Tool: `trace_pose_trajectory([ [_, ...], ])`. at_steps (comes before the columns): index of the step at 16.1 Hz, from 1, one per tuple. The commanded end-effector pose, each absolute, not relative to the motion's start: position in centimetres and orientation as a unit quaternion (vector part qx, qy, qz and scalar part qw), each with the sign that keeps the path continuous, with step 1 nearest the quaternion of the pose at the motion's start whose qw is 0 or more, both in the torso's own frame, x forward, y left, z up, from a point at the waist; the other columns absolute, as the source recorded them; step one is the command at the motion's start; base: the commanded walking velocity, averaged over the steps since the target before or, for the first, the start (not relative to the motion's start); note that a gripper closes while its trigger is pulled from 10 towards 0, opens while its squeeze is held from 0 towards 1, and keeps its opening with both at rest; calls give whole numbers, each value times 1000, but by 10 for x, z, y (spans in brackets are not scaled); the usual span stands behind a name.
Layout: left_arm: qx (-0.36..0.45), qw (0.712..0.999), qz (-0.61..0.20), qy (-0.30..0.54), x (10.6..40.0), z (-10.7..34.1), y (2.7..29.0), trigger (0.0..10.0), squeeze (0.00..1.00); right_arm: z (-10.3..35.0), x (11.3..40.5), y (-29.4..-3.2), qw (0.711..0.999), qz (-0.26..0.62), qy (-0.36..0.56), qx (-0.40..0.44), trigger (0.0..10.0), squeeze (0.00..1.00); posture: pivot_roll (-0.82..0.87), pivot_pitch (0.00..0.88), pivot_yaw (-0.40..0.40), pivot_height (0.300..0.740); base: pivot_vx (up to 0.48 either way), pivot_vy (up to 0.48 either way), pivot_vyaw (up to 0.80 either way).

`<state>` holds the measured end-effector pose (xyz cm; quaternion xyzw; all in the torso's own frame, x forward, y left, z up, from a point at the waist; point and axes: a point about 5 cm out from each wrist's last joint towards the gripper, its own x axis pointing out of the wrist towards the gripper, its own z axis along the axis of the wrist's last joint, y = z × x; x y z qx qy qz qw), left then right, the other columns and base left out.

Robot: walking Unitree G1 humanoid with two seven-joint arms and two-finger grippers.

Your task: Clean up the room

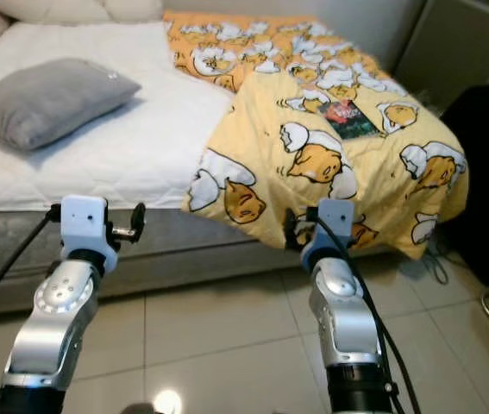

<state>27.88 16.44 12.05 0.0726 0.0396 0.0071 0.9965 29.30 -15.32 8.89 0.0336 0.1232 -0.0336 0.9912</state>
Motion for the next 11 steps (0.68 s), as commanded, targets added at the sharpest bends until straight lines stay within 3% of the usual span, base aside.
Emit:
trace_pose_trajectory([
  [1,59,997,30,43,277,119,173,10000,0,91,296,-148,991,-33,125,25,10000,0,52,0,-71,740,0,0,0],
  [6,67,997,38,32,281,124,178,10000,0,100,301,-147,995,-8,95,41,10000,0,82,0,-85,740,0,0,0],
  [10,73,996,36,27,282,126,177,10000,0,102,304,-152,995,-24,91,36,10000,0,76,0,-81,740,364,0,797],
  [11,75,996,38,28,283,126,178,10000,0,102,307,-153,995,-35,92,21,10000,0,76,0,-80,740,409,0,0],
])
